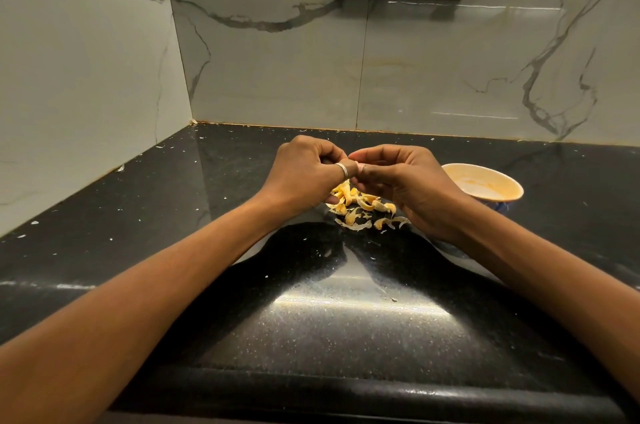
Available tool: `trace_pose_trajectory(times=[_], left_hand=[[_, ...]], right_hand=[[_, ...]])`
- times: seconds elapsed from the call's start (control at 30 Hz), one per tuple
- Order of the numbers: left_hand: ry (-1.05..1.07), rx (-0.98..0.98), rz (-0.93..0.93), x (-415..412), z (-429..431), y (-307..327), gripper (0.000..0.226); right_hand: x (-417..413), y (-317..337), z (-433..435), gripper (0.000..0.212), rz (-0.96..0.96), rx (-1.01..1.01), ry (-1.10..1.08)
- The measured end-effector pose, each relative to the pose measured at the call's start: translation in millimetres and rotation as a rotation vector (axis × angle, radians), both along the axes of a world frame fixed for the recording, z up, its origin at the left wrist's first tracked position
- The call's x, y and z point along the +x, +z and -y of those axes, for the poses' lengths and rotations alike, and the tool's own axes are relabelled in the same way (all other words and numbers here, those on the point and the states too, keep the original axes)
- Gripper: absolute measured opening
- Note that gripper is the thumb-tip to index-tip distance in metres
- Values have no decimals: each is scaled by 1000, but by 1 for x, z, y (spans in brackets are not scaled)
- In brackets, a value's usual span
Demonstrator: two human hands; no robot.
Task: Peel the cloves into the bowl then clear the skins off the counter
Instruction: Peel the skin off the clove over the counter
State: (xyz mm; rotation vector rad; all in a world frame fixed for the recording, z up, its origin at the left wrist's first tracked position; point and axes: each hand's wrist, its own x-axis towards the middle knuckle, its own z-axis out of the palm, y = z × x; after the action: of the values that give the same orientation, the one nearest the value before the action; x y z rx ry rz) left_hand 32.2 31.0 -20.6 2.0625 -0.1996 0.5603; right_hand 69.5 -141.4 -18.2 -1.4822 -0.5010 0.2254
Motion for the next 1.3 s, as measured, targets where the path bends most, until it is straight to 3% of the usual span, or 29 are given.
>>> trace_pose_trajectory(times=[0.27, 0.87, 1.3], left_hand=[[10, -55, -19, 1, -4, 1, 14], [-45, -97, -84, 0, 0, 2, 10], [-1, -72, -64, 1, 2, 0, 7]], right_hand=[[4, 2, 3, 24, -28, 73, 29], [11, -3, 5, 29, 363, -227, -167], [3, -4, 2, 28, 549, -275, -227]])
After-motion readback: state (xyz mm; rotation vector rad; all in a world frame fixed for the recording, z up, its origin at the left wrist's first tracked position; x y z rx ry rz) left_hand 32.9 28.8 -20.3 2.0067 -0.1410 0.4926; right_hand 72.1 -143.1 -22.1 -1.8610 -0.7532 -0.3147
